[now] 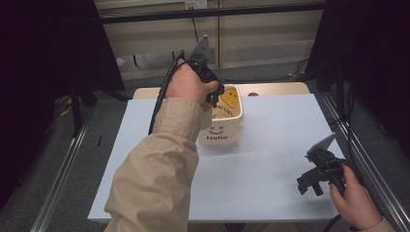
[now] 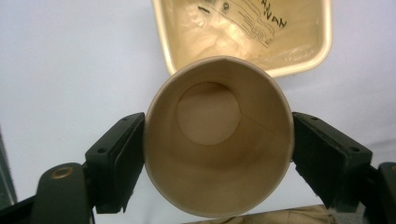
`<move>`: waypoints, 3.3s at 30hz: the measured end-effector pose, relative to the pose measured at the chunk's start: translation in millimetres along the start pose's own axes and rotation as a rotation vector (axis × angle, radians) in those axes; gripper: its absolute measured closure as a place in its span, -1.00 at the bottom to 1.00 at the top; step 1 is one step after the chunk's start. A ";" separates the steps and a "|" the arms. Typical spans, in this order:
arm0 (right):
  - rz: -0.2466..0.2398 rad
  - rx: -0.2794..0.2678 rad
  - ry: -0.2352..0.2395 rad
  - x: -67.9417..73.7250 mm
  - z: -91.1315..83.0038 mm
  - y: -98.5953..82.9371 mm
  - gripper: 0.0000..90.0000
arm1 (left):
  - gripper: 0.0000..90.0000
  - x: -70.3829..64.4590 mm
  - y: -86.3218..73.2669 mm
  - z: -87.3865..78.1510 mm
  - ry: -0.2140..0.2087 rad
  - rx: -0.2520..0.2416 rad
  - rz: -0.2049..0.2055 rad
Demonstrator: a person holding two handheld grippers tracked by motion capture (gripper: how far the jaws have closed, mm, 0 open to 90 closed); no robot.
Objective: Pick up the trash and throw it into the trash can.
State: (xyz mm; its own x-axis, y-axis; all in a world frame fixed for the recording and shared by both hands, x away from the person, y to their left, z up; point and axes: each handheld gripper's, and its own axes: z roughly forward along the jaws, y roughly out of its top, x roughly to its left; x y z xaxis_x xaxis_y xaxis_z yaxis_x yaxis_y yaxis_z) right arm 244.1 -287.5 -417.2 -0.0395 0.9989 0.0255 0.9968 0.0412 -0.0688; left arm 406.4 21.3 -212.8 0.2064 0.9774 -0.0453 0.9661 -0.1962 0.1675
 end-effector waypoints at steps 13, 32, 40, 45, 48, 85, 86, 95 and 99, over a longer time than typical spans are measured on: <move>-0.009 -0.005 0.005 -0.8 -0.7 -0.4 -0.89 | -0.52 -0.4 15.5 -35.8 0.013 -0.012 0.013; -0.010 -0.007 0.014 -2.1 0.1 -0.9 -0.89 | -0.50 -5.8 44.1 -60.9 -0.006 -0.010 0.029; -0.013 0.005 0.007 -4.0 -0.7 -0.6 -0.89 | -0.50 -5.3 53.5 -46.1 -0.007 0.001 0.031; -0.016 0.006 0.001 -4.1 -1.6 -1.0 -0.89 | -0.51 -5.4 59.0 -35.2 -0.005 -0.004 0.023; -0.019 -0.005 0.008 -4.2 -1.5 -1.5 -0.89 | -0.51 -4.5 63.3 -28.9 -0.009 -0.013 0.019; -0.022 0.001 0.007 0.9 -0.8 -1.5 -0.89 | -0.59 -0.9 70.9 39.3 -0.017 0.001 0.048; -0.015 0.000 0.012 1.8 -0.5 -1.7 -0.89 | -0.59 -0.1 70.9 39.1 -0.017 0.000 0.056; -0.020 -0.006 0.013 0.7 -1.1 -1.7 -0.89 | -0.68 -0.2 70.2 34.3 -0.024 -0.029 0.063; -0.032 -0.009 0.009 0.0 -0.9 -1.5 -0.89 | -0.74 -1.1 70.0 32.5 -0.033 -0.046 0.071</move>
State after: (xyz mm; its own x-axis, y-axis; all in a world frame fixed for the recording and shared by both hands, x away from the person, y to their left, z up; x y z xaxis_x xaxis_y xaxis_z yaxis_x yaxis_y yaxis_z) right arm 242.6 -287.7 -416.2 -0.0713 0.9968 0.0366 0.9956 0.0733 -0.0583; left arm 478.8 4.0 -233.0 0.2800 0.9578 -0.0644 0.9410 -0.2606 0.2160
